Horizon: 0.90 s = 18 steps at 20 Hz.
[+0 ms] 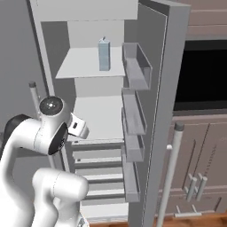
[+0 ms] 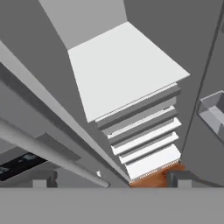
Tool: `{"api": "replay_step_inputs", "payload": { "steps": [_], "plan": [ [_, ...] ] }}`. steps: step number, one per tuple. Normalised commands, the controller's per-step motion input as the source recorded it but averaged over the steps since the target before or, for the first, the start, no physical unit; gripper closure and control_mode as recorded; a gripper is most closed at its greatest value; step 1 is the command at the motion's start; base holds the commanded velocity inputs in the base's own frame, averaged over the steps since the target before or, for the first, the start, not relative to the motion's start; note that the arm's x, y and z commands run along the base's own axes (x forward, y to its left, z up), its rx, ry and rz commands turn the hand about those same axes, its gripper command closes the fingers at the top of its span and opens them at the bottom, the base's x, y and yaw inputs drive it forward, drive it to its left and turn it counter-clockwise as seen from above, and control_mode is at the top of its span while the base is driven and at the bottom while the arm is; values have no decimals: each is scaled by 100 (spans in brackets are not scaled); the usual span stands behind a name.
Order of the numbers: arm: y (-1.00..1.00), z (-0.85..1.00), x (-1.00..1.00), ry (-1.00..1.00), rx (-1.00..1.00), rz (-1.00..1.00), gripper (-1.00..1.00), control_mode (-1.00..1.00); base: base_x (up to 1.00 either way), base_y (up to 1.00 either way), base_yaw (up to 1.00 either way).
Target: Take a sugar cube from the saucer and place it inside the coffee. Then, grab milk from the fridge and place it next to the coffee on the counter to sweeten the coffee.
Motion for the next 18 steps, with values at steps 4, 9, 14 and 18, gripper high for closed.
{"api": "replay_step_inputs", "payload": {
  "steps": [4, 9, 14, 18],
  "plan": [
    [0, 0, 0, 0, 0, 0, -100, 100, 54, -23, 0],
    [0, 0, 0, 0, 0, 0, -100, 100, 54, -1, -3],
    [0, 0, 0, 0, 0, 0, -100, 100, 10, 0, -3],
    [0, 22, 0, -8, 0, -2, -100, -100, 0, 0, 0]
  ]
}}
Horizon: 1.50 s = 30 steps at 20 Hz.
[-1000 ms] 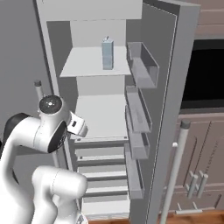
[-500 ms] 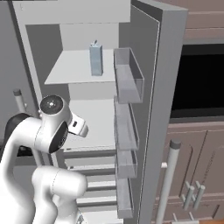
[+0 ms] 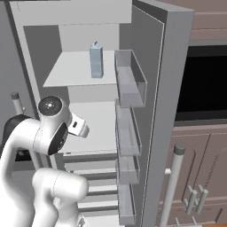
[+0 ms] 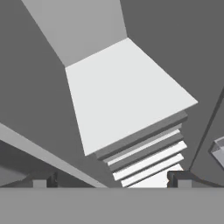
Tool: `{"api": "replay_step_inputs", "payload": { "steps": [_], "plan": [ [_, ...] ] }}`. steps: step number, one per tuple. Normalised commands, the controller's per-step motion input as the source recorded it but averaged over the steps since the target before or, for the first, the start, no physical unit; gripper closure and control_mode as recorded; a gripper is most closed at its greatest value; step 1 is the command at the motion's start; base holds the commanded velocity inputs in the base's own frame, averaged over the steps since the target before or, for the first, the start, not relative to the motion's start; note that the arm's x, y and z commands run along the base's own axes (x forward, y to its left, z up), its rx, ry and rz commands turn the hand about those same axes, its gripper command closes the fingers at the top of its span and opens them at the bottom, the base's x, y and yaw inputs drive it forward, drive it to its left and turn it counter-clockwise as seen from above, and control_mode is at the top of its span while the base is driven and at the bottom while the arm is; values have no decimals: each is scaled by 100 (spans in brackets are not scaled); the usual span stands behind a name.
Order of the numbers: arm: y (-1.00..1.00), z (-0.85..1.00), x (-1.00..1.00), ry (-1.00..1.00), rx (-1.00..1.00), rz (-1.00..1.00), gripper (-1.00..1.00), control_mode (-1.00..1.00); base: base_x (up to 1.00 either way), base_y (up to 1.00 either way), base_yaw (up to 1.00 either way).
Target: Take a sugar cube from the saucer and place it inside the coffee. Then, grab milk from the fridge and place it next to the coffee on the counter to sweeten the coffee.
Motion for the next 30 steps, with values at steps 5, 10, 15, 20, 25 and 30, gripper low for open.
{"api": "replay_step_inputs", "payload": {
  "steps": [5, 10, 15, 20, 25, 30],
  "plan": [
    [0, 85, 9, -30, -6, -10, -100, -100, 0, 0, 0],
    [-2, 100, 24, -26, -9, -11, -100, -100, 0, 0, 0],
    [-5, 100, 37, -7, -5, -10, -100, -100, 0, 0, 0],
    [0, 39, 46, 4, -1, -3, -100, -100, 0, 0, 0],
    [-20, 3, 17, 3, 3, 0, -100, -100, 0, 0, 0],
    [-45, 0, 5, 0, 5, 8, -100, -100, 0, 0, 0]
  ]
}}
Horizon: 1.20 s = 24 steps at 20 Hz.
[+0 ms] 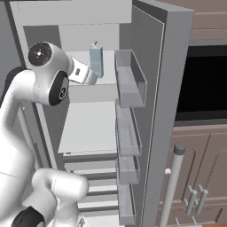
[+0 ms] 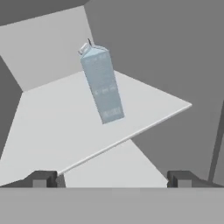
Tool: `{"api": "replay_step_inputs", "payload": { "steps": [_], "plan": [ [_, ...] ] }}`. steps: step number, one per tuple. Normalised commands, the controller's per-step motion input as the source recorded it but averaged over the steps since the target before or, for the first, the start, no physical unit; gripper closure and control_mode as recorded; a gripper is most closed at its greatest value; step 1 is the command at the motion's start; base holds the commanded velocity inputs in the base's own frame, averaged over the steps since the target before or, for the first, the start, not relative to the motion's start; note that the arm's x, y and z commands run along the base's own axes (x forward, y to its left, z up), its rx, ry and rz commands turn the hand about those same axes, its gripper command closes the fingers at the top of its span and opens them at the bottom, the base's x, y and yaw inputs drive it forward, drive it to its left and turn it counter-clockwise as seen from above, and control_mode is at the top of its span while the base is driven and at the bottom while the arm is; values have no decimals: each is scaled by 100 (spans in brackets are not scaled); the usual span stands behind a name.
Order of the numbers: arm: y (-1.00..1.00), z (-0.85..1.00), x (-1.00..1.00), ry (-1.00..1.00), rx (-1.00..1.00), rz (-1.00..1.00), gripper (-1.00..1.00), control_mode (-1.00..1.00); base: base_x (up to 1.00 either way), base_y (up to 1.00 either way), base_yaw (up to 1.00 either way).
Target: Take a sugar cube from the saucer and place it inside the coffee. Then, grab milk from the fridge and place it next to the coffee on the counter to sweeten the coffee.
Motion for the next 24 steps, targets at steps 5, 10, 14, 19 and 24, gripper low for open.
{"api": "replay_step_inputs", "payload": {
  "steps": [5, 10, 14, 19, 24],
  "plan": [
    [-19, 0, 58, 2, 0, 2, -100, -100, 0, 0, 0],
    [0, -4, 59, 0, -9, 3, -100, -100, 0, 0, 0],
    [0, -22, 40, -1, -28, 4, -100, -100, 0, 0, 0],
    [0, -1, 21, 0, -3, 0, -100, -100, 0, 0, 0],
    [0, 0, 26, 0, 3, 0, -100, -100, 0, 0, 0]
  ]
}}
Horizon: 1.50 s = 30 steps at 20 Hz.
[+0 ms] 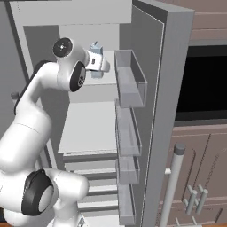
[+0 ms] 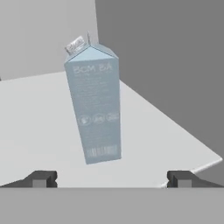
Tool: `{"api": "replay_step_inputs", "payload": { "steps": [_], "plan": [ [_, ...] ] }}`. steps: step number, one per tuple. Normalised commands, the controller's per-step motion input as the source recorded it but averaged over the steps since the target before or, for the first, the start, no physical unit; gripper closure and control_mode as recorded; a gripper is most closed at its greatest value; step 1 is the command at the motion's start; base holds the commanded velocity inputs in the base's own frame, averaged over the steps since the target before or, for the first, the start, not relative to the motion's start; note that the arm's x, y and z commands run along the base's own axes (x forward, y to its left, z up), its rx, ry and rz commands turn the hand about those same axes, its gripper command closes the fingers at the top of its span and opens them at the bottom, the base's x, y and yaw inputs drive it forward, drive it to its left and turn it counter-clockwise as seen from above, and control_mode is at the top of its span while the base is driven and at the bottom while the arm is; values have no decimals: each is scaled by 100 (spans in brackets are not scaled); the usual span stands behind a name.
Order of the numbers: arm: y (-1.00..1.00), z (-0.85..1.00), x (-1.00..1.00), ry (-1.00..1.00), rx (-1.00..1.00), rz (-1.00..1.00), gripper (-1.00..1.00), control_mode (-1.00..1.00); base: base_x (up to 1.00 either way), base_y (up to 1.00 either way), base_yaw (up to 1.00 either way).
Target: Take a sugar cube from the saucer and place it inside the coffee. Then, grab milk from the fridge and place it next to the coffee on the counter to sweeten the coffee.
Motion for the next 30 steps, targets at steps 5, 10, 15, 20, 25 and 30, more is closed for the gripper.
{"api": "replay_step_inputs", "payload": {
  "steps": [5, 10, 15, 20, 25, 30],
  "plan": [
    [3, 0, 31, 0, 1, 0, -100, -100, 0, 0, 0],
    [0, 0, 35, 0, 0, 0, -100, -100, 0, 0, 0],
    [0, 0, 33, 0, 0, 0, -100, -100, 0, 0, 0],
    [0, 0, 33, 0, 0, 0, -100, -100, 0, 0, 0],
    [0, 0, 25, 0, 0, 0, -100, -100, 0, 0, 0],
    [0, -1, 11, -2, 0, 0, -100, -100, 0, 0, 0]
  ]
}}
